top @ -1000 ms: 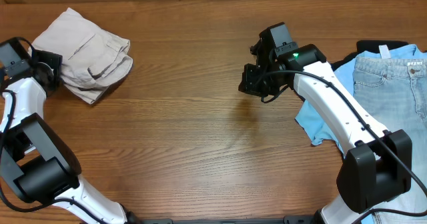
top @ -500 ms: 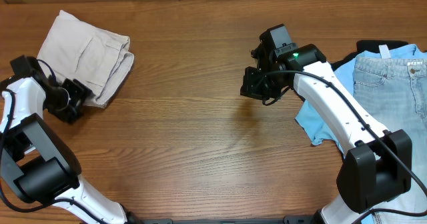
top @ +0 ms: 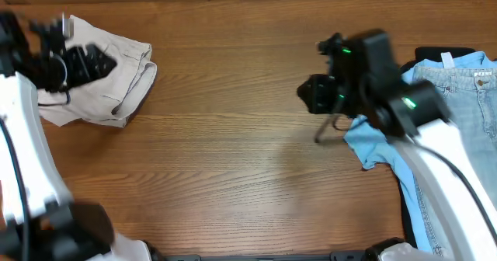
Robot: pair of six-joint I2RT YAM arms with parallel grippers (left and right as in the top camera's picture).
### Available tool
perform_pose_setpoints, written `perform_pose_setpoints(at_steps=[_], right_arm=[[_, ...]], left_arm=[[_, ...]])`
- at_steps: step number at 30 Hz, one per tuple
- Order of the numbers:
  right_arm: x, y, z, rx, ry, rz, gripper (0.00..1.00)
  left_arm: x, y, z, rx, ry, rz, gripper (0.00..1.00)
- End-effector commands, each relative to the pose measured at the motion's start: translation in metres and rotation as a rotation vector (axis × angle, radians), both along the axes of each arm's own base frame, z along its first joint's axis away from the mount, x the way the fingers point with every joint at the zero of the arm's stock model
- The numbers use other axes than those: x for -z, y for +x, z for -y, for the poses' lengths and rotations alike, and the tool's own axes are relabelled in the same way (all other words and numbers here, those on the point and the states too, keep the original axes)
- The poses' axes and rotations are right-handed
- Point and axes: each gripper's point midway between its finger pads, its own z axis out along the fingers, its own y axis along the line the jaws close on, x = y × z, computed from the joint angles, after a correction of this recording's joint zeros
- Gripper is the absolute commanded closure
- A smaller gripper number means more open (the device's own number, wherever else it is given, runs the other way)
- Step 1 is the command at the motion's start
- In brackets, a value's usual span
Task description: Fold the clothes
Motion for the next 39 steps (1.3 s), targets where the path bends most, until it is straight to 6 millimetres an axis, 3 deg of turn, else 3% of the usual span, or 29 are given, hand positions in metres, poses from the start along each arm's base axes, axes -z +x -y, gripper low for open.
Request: perform_pose_setpoints(at_steps=[1,4,5,6,7,9,13,17,29,33,39], right_arm=[[-0.041,-0.014,0.023,0.059,-0.029,0.155,0.77],[-0.066,-0.029,0.043,0.121,-0.053,0.248,0.57],[-0.071,-0.033,0.051,0.144,-0.07,0.272,0.4],[-0.077,-0.037,0.061,0.181,-0.092,0.301,0.1],[-0.082,-0.04,0.071,0.216,-0.115,0.325,0.0],[-0.09,-0.048,0.082,0.252,-0.131,0.358,0.0],[-0.099,-0.057,0.085,0.257,-0.115,0.387,0.0],[-0.095,-0.058,0.085,0.254,-0.123,0.372,0.0],[-0.076,-0.044,0.077,0.236,-0.141,0.3,0.0],[-0.066,-0.045,0.083,0.246,-0.187,0.267,0.0],[-0.106,-0.04,0.098,0.337,-0.165,0.441,0.0]], left_arm=[[-0.083,-0.028,0.061,0.265,0.152,0.264,0.19],[-0.106,-0.058,0.1,0.355,0.178,0.32,0.12],[-0.109,-0.069,0.11,0.381,0.178,0.324,0.11],[-0.112,-0.079,0.119,0.404,0.186,0.323,0.1],[-0.112,-0.087,0.126,0.421,0.202,0.319,0.0],[-0.112,-0.097,0.132,0.44,0.23,0.311,0.0],[-0.106,-0.107,0.14,0.466,0.259,0.278,0.0],[-0.111,-0.1,0.154,0.495,0.174,0.306,0.0],[-0.101,-0.091,0.153,0.496,0.165,0.269,0.0],[-0.099,-0.089,0.153,0.496,0.163,0.262,0.0],[-0.097,-0.087,0.153,0.498,0.161,0.255,0.0]])
